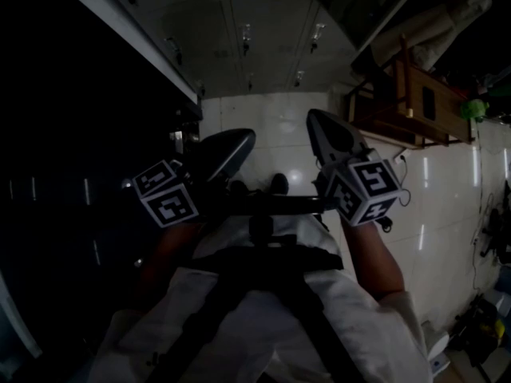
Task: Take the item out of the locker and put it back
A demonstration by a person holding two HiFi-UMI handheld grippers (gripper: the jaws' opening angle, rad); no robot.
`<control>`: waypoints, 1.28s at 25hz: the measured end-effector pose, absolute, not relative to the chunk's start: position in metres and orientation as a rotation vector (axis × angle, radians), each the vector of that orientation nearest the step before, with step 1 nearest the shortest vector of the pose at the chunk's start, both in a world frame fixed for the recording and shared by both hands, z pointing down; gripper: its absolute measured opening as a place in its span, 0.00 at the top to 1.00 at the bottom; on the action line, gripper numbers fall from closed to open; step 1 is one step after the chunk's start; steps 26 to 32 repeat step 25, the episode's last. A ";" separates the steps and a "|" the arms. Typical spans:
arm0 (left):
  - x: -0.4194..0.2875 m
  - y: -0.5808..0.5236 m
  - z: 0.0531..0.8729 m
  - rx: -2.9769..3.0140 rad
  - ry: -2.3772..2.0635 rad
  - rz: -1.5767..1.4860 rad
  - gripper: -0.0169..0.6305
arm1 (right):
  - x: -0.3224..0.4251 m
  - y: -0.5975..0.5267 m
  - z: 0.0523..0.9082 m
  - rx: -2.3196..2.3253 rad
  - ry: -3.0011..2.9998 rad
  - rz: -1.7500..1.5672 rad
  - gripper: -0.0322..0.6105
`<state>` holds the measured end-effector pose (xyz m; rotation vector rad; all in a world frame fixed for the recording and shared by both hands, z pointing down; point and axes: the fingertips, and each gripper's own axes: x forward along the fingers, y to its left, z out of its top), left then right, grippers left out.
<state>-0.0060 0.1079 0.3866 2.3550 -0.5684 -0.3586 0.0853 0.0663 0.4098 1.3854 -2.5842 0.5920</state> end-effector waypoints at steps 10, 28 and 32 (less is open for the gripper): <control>-0.006 0.107 0.391 2.345 -0.568 -0.359 0.99 | 0.084 0.066 0.414 1.378 -2.578 0.597 0.95; -0.005 0.106 0.394 2.338 -0.568 -0.343 0.99 | 0.084 0.065 0.417 1.371 -2.567 0.606 0.95; -0.005 0.106 0.394 2.338 -0.568 -0.343 0.99 | 0.084 0.065 0.417 1.371 -2.567 0.606 0.95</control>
